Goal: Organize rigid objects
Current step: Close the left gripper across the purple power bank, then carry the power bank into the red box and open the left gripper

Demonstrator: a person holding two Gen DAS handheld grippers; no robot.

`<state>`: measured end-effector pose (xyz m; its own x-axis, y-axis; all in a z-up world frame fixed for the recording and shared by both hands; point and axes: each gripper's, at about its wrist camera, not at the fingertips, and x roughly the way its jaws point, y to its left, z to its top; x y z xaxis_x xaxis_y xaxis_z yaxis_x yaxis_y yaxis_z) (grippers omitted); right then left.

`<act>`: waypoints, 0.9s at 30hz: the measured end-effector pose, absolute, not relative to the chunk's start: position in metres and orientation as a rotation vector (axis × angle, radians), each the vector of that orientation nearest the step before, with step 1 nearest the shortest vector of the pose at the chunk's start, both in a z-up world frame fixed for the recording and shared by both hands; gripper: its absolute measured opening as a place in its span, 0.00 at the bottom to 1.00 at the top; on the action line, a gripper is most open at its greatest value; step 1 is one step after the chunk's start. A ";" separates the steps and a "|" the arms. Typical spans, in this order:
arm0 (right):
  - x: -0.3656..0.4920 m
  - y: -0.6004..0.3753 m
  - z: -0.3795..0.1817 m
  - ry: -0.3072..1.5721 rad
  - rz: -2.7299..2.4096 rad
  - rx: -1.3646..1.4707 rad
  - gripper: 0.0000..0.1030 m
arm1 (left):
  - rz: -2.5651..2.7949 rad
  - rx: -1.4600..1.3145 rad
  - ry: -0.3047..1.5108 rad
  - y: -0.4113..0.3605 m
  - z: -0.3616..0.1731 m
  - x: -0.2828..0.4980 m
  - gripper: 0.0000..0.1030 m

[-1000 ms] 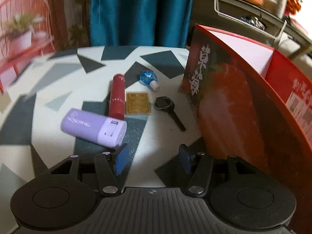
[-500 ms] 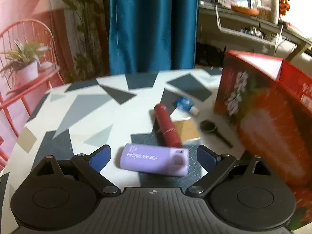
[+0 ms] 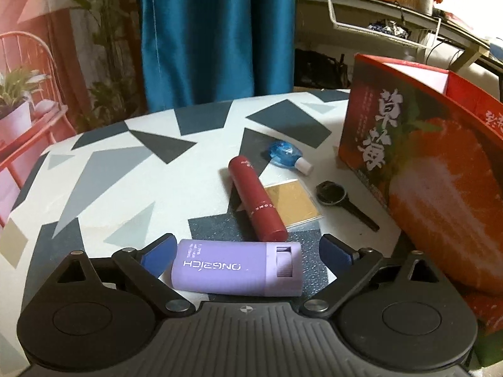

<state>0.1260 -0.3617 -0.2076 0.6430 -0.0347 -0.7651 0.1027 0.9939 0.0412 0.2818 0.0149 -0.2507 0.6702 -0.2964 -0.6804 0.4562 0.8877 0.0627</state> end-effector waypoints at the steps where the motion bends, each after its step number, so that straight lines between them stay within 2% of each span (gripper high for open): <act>1: 0.126 -0.362 -0.208 0.870 -0.078 0.082 0.17 | -0.423 0.237 0.724 0.015 -0.252 0.283 0.96; 8: 0.126 -0.362 -0.207 0.870 -0.082 0.077 0.15 | -0.390 0.243 0.782 0.019 -0.261 0.286 0.95; 10: 0.126 -0.362 -0.207 0.871 -0.085 0.075 0.14 | -0.362 0.243 0.782 0.020 -0.260 0.285 0.87; 27: 0.124 -0.365 -0.207 0.863 -0.095 0.094 0.11 | -0.287 0.153 0.782 0.020 -0.249 0.251 0.86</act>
<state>0.1241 -0.3650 -0.2066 0.6465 -0.0453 -0.7616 0.1214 0.9916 0.0441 0.2509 0.0195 -0.2487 0.6733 -0.1979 -0.7124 0.3102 0.9502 0.0292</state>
